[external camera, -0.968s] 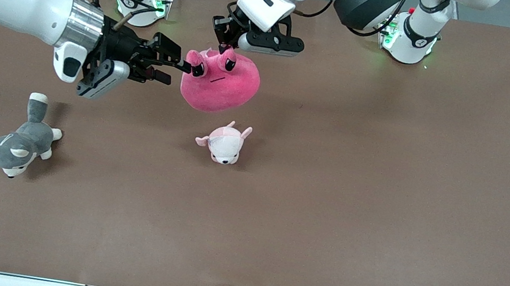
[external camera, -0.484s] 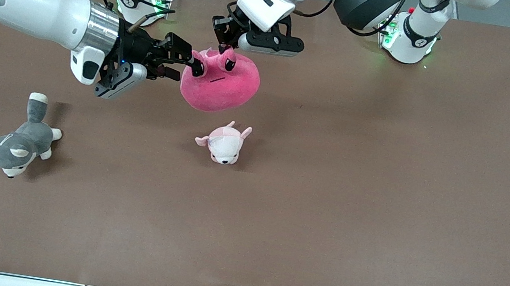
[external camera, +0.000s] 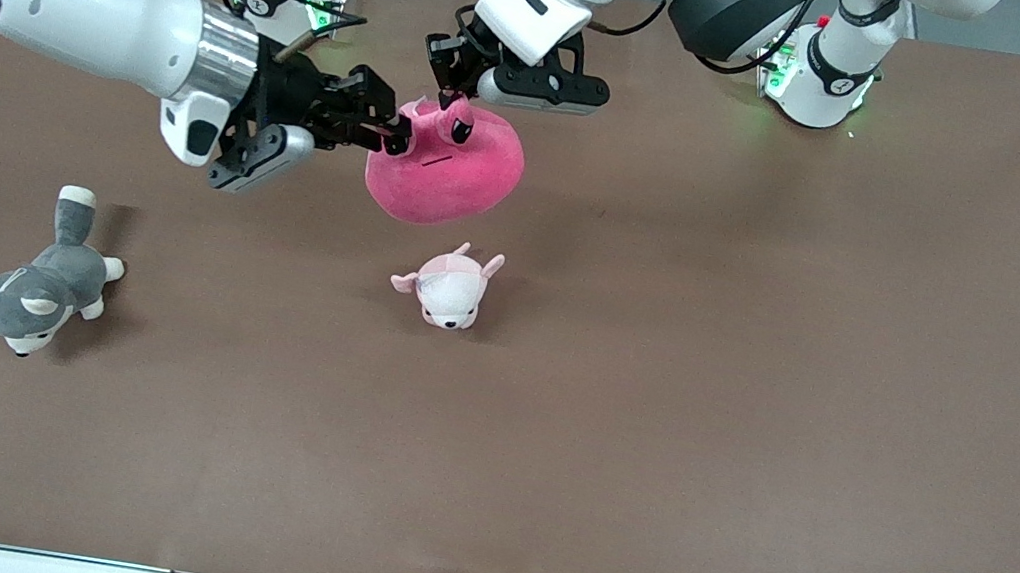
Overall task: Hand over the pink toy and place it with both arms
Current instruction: 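Carry the plush with the right gripper while the left gripper withdraws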
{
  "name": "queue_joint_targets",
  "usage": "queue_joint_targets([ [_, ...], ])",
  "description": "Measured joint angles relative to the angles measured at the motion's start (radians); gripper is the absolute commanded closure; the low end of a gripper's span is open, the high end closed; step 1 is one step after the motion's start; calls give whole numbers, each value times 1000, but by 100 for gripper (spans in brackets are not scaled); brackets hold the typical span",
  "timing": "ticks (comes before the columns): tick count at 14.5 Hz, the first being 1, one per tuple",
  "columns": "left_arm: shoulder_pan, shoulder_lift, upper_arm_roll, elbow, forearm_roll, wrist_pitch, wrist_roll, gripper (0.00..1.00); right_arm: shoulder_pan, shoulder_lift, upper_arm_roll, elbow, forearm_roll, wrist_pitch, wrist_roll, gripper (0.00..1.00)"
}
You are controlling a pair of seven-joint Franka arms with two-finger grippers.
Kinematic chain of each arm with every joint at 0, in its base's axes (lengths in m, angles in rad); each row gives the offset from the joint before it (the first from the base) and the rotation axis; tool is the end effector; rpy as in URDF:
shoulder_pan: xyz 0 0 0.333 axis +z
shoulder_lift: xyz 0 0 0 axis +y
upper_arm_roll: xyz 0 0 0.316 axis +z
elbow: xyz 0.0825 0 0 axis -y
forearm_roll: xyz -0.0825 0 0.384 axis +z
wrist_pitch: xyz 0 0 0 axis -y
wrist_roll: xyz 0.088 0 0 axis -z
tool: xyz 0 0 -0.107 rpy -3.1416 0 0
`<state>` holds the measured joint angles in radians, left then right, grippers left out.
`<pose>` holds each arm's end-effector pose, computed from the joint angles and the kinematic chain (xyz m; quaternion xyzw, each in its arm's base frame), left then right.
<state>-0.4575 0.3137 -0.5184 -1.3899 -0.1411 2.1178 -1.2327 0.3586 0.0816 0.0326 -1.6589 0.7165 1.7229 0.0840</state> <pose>0.4223 -0.5356 0.6015 0.9493 0.1725 -0.0236 0.2619 0.5229 0.2806 0.5717 -0.9336 -0.0877 0.0898 0.3356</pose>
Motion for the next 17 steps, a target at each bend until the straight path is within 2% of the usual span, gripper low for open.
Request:
queue_joint_targets([
  [3,0,0,0,0,0,-1,0,100,6,0,-1,0,-6,-1,3,93],
  [4,0,0,0,0,0,-2,0,100,6,0,-2,0,-6,-1,3,97],
  [6,1,0,1,0,0,-2,0,100,6,0,-5,0,-10,-1,3,98],
  [7,2,0,1,0,0,-2,0,93,6,0,-7,2,-23,-3,3,98],
  [8,2,0,1,0,0,-2,0,75,6,0,-8,7,-46,-5,3,98],
  [9,3,0,1,0,0,-2,0,43,6,-1,-10,17,-69,-11,3,98],
  [11,7,0,2,1,2,-1,0,3,0,-1,-16,35,-92,-31,4,98],
  [12,9,-1,2,4,10,-1,0,0,-9,-2,-19,41,-98,-41,4,98],
  [15,16,-21,3,11,48,-6,0,0,-70,-1,-25,50,-112,-83,4,98],
  [17,33,-51,5,14,57,-58,1,0,-137,-1,-28,59,-119,-104,-24,100],
])
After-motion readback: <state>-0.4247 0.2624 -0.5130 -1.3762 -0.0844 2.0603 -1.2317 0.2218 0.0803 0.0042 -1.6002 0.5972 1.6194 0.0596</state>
